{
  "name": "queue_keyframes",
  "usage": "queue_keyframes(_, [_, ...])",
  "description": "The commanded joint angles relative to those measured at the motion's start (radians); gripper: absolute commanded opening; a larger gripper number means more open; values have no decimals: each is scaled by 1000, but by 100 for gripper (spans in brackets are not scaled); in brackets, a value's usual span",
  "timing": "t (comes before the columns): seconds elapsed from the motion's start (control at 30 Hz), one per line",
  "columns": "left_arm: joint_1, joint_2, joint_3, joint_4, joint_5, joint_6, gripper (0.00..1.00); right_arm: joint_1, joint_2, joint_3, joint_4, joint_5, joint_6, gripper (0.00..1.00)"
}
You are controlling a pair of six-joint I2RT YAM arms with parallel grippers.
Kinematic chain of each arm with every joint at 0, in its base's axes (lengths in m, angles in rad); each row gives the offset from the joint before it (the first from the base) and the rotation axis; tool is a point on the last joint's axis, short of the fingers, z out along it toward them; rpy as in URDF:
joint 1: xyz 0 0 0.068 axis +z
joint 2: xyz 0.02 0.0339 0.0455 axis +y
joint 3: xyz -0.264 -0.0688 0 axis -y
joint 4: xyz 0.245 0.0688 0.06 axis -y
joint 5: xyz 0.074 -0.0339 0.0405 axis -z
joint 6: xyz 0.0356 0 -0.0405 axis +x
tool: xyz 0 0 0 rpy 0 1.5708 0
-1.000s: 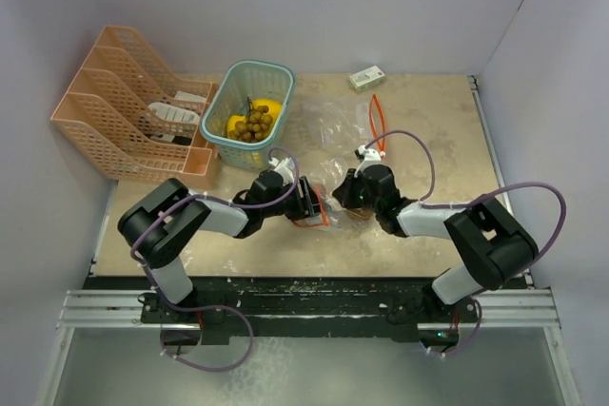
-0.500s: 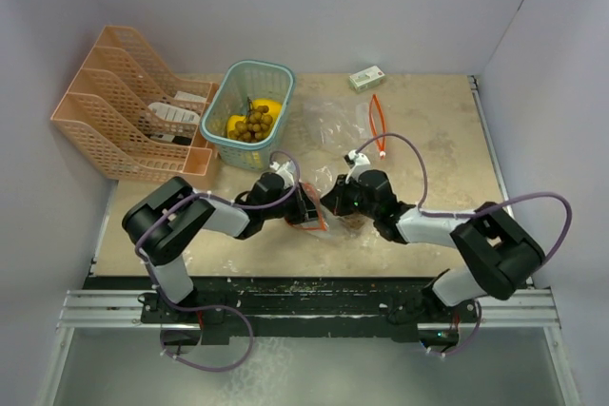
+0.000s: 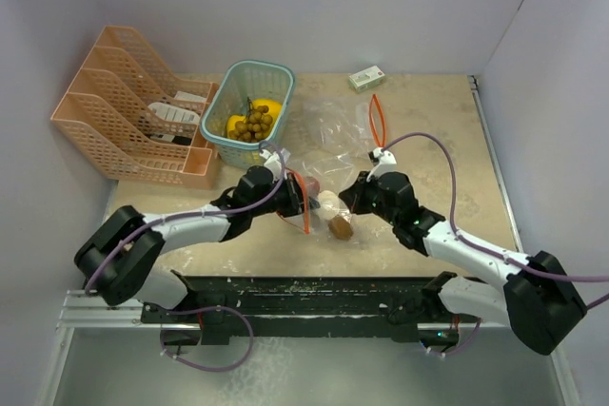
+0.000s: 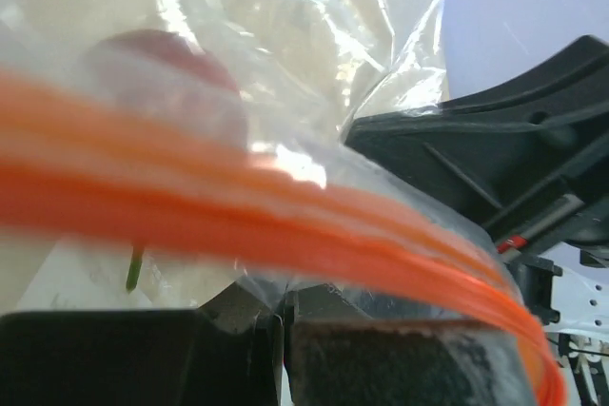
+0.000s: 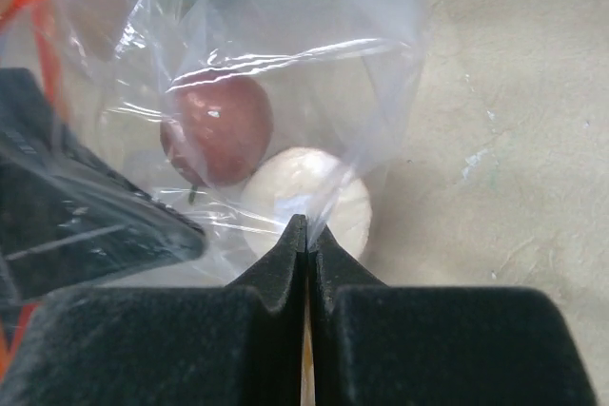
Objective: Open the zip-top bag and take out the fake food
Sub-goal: Pick up the fake fruit from the zipper food storage bag.
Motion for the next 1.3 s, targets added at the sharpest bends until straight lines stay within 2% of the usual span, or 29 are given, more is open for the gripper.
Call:
queue_keyframes(0.0, [9,-127,-6,-135,-85,90,0,-21,-43,-13,-126,110,-10,0])
queue_keyframes(0.13, [10,-178,-11,-218,-120,121,0,-23,-47,-11,-154,130,-3,0])
queue_keyframes(0.17, [10,-178,-13,-222,-121,123,3,-22,-45,-11,-150,121,0,0])
queue_keyframes(0.27, [9,-157,-13,-219,-117,122,19,-23,-33,-12,-122,78,4,0])
queue_keyframes(0.4, [10,-116,-14,-195,-109,115,46,-22,0,8,-120,104,-23,0])
queue_keyframes(0.47, [10,-110,-15,-190,-109,116,53,-23,11,16,-122,97,-30,0])
queue_keyframes(0.57, [9,-110,-14,-195,-119,125,57,-23,-13,22,-137,92,-34,1])
queue_keyframes(0.67, [10,-110,-14,-204,-131,131,56,-22,-70,39,-185,125,-30,35])
queue_keyframes(0.73, [10,-107,-14,-206,-134,134,54,-22,-118,57,-225,172,-25,49])
queue_keyframes(0.87, [10,-91,-14,-197,-128,134,51,-20,-172,93,-259,264,-28,61])
queue_keyframes(0.93, [11,-83,-14,-188,-122,132,50,-20,-143,121,-246,251,-38,66])
queue_keyframes(1.0, [9,-76,-14,-181,-117,128,50,-22,-77,180,-240,215,-62,66])
queue_keyframes(1.07, [9,-72,-14,-176,-112,125,50,-18,1,221,-219,169,-72,65])
queue_keyframes(1.1, [10,-73,-14,-174,-111,123,50,-14,31,232,-189,151,-76,60])
queue_keyframes(1.13, [10,-73,-14,-173,-110,122,51,-12,59,235,-155,137,-78,51])
queue_keyframes(1.2, [10,-74,-14,-171,-110,121,51,-12,118,246,-94,112,-80,25])
queue_keyframes(1.27, [10,-76,-14,-173,-111,121,50,-11,183,266,-69,98,-78,10])
